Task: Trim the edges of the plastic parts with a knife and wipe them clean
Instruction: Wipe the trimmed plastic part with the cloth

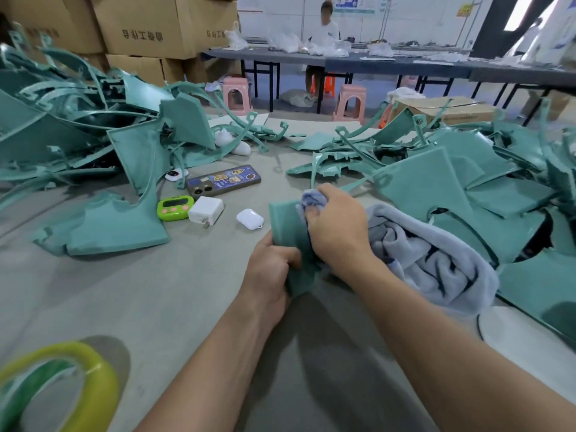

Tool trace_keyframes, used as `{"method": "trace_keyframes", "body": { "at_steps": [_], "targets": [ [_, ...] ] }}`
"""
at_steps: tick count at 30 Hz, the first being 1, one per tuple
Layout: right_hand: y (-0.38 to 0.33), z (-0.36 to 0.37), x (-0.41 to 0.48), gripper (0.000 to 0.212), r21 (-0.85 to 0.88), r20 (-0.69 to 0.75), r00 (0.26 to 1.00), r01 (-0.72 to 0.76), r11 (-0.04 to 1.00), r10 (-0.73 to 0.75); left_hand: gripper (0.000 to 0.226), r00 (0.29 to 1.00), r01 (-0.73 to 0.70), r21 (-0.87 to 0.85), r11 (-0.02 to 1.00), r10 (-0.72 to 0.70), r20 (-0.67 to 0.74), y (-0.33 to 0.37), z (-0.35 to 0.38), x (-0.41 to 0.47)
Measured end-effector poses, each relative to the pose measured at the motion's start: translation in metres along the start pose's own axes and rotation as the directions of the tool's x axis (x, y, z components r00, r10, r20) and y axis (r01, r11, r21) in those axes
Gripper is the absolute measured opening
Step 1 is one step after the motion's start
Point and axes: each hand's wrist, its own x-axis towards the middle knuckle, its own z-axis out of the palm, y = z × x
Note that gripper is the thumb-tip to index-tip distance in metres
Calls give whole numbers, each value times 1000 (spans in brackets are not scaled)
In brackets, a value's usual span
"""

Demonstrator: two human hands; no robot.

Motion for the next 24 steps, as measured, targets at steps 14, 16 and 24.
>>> {"method": "trace_keyframes", "body": {
  "at_steps": [14, 16, 24],
  "targets": [
    [15, -2, -7, 51, -298, -35, 997, 60, 953, -73, 63, 971, -239, 310, 920, 231, 63, -2, -2, 7],
    [14, 0, -7, 49, -202, -164, 986, -2, 979, -32, 63, 966, -259, 337, 905, 240, 96, -2, 0, 7],
    [32, -19, 44, 20, -179, -344, 921, -255, 950, 182, 70, 878, -478, 518, 710, 398, 265, -3, 1, 6]
  ]
}}
